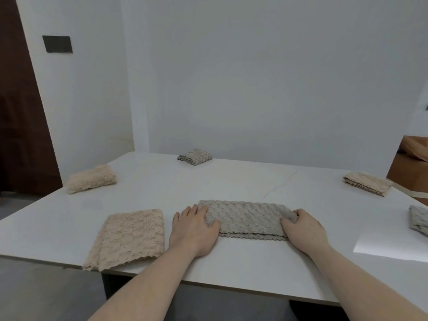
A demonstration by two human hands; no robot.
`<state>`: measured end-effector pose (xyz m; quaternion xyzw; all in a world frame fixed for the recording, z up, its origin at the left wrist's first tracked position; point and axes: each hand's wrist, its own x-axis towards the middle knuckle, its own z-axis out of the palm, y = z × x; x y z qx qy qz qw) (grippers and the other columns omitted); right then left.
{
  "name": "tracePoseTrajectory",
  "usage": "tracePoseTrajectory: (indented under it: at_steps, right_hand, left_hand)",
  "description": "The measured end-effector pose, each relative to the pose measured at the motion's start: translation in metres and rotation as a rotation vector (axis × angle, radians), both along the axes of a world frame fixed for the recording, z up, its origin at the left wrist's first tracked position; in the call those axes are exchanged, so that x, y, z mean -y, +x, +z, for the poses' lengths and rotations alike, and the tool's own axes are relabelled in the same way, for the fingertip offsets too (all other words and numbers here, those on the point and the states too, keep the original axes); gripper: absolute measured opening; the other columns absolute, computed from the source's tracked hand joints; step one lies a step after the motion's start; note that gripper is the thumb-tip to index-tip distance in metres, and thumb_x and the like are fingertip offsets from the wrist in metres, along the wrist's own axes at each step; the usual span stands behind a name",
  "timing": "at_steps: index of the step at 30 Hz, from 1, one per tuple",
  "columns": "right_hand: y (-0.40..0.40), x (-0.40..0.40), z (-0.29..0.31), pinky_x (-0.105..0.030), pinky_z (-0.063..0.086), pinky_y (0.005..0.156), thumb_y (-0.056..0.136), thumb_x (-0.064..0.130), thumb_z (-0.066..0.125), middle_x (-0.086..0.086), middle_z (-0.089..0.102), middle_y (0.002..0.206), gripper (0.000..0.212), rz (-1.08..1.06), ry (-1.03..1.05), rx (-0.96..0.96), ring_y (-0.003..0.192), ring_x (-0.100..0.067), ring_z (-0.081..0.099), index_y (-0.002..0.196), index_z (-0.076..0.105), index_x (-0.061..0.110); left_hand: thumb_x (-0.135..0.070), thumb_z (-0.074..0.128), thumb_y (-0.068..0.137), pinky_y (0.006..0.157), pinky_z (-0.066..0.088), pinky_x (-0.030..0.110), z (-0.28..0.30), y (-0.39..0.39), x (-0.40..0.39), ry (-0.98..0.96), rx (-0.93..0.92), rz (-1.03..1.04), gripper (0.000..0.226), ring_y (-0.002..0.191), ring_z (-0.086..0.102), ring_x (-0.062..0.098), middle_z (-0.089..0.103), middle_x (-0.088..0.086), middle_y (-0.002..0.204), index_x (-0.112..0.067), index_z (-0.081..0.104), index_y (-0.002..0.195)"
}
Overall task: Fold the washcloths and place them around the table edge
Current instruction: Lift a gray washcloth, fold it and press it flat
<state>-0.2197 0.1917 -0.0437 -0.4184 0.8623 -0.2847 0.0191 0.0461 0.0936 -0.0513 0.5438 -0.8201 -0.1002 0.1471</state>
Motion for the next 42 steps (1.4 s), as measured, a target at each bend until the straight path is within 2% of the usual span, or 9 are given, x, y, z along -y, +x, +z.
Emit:
tracePoseTrajectory:
  at_steps: [3,8,12,19,24,28,35,38,42]
  right_hand:
    - [-0.001,0.000,0.000,-0.035,0.048,0.079,0.086,0.043,0.054,0.002,0.065,0.083,0.024,-0.014,-0.036,0.046,0.085,-0.026,0.060,0.079,0.056,0.020]
    - [-0.001,-0.006,0.000,-0.032,0.042,0.063,0.083,0.028,0.062,0.003,0.065,0.074,0.011,-0.029,-0.213,0.181,0.075,-0.015,0.059,0.077,0.062,0.019]
    - [-0.001,-0.013,0.002,-0.029,0.042,0.062,0.084,0.019,0.066,0.001,0.066,0.074,0.009,-0.050,-0.400,0.254,0.076,-0.014,0.060,0.076,0.061,0.020]
    - [0.023,0.001,0.033,-0.033,0.045,0.075,0.083,0.019,0.069,0.005,0.069,0.086,0.005,-0.021,-0.521,0.395,0.085,-0.015,0.063,0.086,0.067,0.023]
    - [0.055,0.018,0.055,-0.041,0.056,0.080,0.082,0.026,0.068,0.005,0.071,0.086,0.004,0.089,-0.522,0.418,0.083,-0.016,0.066,0.085,0.069,0.024]
    - [0.084,0.030,0.058,-0.031,0.055,0.072,0.083,0.032,0.070,0.007,0.072,0.090,0.010,0.191,-0.469,0.433,0.085,-0.015,0.068,0.085,0.072,0.023]
    - [0.126,0.038,0.043,-0.014,0.049,0.065,0.090,0.040,0.066,0.017,0.071,0.086,0.011,0.460,-0.285,0.304,0.068,0.007,0.063,0.097,0.073,0.034]
    - [0.128,0.031,0.036,-0.018,0.050,0.064,0.090,0.035,0.067,0.013,0.072,0.076,0.008,0.497,-0.363,0.307,0.065,0.001,0.065,0.096,0.073,0.035]
    - [0.108,0.015,0.016,-0.026,0.054,0.069,0.094,0.029,0.061,0.021,0.068,0.093,0.009,0.441,-0.519,0.117,0.081,-0.003,0.063,0.094,0.067,0.036]
  left_hand:
    - [-0.061,0.025,0.097,0.126,0.006,0.047,-0.002,0.000,0.002,-0.008,-0.010,0.002,0.072,0.155,0.013,0.021,0.019,0.001,0.168,-0.028,0.023,0.160]
    - [-0.057,0.027,0.096,0.126,0.007,0.047,-0.003,0.000,0.003,-0.005,-0.046,0.004,0.069,0.154,0.016,0.021,0.024,0.000,0.167,-0.029,0.027,0.159]
    - [-0.055,0.030,0.094,0.124,0.013,0.046,-0.002,0.001,0.002,-0.036,-0.086,-0.005,0.065,0.148,0.028,0.019,0.040,-0.006,0.157,-0.028,0.037,0.153]
    - [-0.050,0.034,0.095,0.124,0.013,0.047,0.000,0.003,0.001,-0.015,-0.154,-0.022,0.062,0.146,0.030,0.019,0.043,-0.006,0.155,-0.027,0.038,0.152]
    - [-0.040,0.037,0.096,0.123,0.015,0.043,0.002,0.005,-0.002,-0.030,-0.209,-0.034,0.054,0.141,0.035,0.016,0.045,-0.008,0.151,-0.028,0.042,0.148]
    - [-0.034,0.038,0.096,0.120,0.022,0.040,0.002,0.007,0.000,-0.028,-0.339,-0.028,0.044,0.130,0.047,0.013,0.049,-0.011,0.145,-0.032,0.052,0.138]
    - [-0.044,0.038,0.100,0.112,0.031,0.038,0.002,0.008,0.006,-0.033,-0.437,-0.018,0.037,0.120,0.054,0.007,0.057,-0.015,0.135,-0.033,0.073,0.103]
    - [-0.055,0.034,0.099,0.110,0.035,0.039,0.003,0.009,0.004,-0.041,-0.457,-0.030,0.048,0.116,0.056,0.008,0.062,-0.015,0.129,-0.033,0.076,0.094]
    - [-0.073,0.035,0.094,0.100,0.043,0.034,0.006,0.009,0.001,-0.057,-0.487,-0.023,0.059,0.104,0.059,0.009,0.064,-0.019,0.115,-0.031,0.075,0.083]
